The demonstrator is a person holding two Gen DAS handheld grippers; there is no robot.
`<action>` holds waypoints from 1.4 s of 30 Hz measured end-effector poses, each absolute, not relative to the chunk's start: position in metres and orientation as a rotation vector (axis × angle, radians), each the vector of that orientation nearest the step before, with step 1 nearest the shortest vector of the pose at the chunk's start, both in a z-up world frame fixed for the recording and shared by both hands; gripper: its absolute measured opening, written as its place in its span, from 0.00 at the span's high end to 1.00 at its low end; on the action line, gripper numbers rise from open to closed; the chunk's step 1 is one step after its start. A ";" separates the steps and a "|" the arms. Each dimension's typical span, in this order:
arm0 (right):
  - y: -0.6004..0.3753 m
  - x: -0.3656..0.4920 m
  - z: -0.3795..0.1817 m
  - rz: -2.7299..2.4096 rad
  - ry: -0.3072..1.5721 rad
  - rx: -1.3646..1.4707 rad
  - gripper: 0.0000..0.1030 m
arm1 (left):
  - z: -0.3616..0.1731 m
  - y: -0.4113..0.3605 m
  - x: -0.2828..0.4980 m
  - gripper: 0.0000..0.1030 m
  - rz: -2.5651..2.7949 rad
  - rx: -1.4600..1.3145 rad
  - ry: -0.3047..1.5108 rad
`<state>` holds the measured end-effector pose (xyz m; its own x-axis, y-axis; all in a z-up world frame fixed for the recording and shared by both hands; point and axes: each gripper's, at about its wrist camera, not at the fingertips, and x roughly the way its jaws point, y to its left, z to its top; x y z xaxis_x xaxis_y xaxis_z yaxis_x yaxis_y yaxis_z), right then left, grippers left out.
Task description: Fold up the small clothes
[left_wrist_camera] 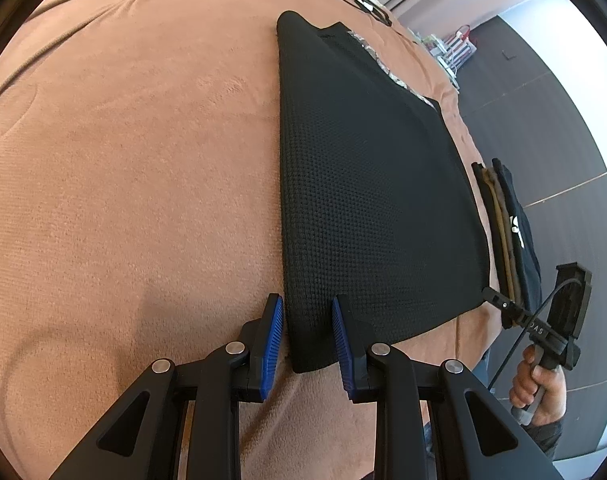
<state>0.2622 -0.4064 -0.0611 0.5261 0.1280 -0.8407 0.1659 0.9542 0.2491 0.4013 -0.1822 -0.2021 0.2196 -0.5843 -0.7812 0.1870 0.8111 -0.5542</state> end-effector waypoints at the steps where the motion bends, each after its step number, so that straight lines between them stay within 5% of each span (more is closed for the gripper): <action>1: -0.406 0.260 -0.061 -0.025 1.017 0.318 0.98 | -0.202 -0.182 0.401 0.74 -0.553 -0.381 1.243; 12: -0.404 0.250 -0.057 -0.029 0.983 0.319 0.94 | -0.202 -0.179 0.405 0.74 -0.558 -0.365 1.253; 13: -0.405 0.250 -0.055 -0.035 0.978 0.317 0.87 | -0.202 -0.179 0.405 0.74 -0.556 -0.360 1.254; 16: -0.408 0.253 -0.052 -0.024 0.950 0.340 0.43 | -0.202 -0.181 0.404 0.74 -0.555 -0.346 1.256; 17: -0.409 0.254 -0.052 -0.015 0.938 0.356 0.42 | -0.202 -0.182 0.404 0.74 -0.554 -0.343 1.256; 22: -0.409 0.268 -0.066 0.016 0.951 0.396 0.45 | -0.202 -0.183 0.403 0.79 -0.548 -0.323 1.256; 27: -0.405 0.275 -0.082 0.014 0.991 0.432 0.88 | -0.196 -0.181 0.401 0.92 -0.544 -0.323 1.236; 42: -0.392 0.242 -0.061 0.087 0.971 0.500 0.91 | -0.155 -0.142 0.387 0.93 -0.602 -0.339 1.193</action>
<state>0.2416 -0.3922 -0.0615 0.5702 0.2901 -0.7686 0.1492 0.8834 0.4442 0.3870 -0.1423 -0.1552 0.2399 -0.6010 -0.7624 0.2569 0.7966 -0.5471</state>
